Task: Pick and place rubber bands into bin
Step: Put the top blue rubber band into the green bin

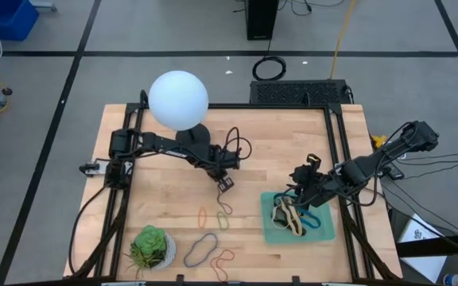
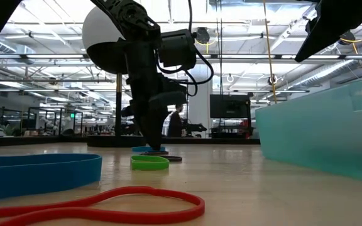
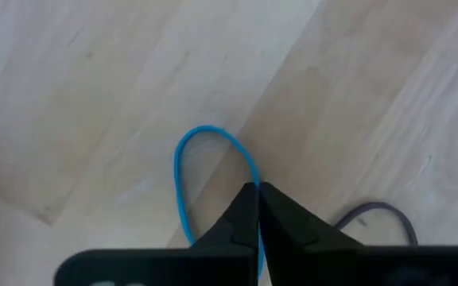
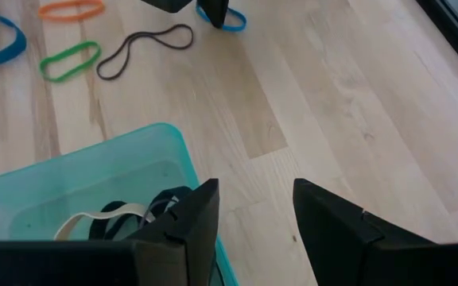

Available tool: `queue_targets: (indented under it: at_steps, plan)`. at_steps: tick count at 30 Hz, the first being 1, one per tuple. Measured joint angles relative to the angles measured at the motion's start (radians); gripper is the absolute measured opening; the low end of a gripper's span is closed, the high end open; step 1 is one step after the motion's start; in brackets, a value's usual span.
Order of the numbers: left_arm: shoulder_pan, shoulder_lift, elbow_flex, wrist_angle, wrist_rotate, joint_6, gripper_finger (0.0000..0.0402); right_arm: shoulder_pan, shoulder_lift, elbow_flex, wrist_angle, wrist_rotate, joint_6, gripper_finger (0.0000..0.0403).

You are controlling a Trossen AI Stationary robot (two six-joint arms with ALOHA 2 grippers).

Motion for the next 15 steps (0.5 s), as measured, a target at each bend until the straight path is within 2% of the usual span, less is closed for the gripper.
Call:
queue_targets:
  at_steps: [8,10,15]
  plan:
    - [-0.013,-0.013,-0.003,-0.004,0.019,0.065,0.0006,0.000,0.000,0.000,0.000,0.000,-0.008,0.0155]
    - [-0.020,-0.033,-0.006,-0.017,0.057,0.080,0.0006,0.000,0.000,0.000,0.001,0.000,-0.017,0.0155]
    - [-0.038,-0.130,-0.005,-0.042,0.070,0.115,0.0006,0.000,0.000,0.000,0.060,0.000,-0.087,0.0155]
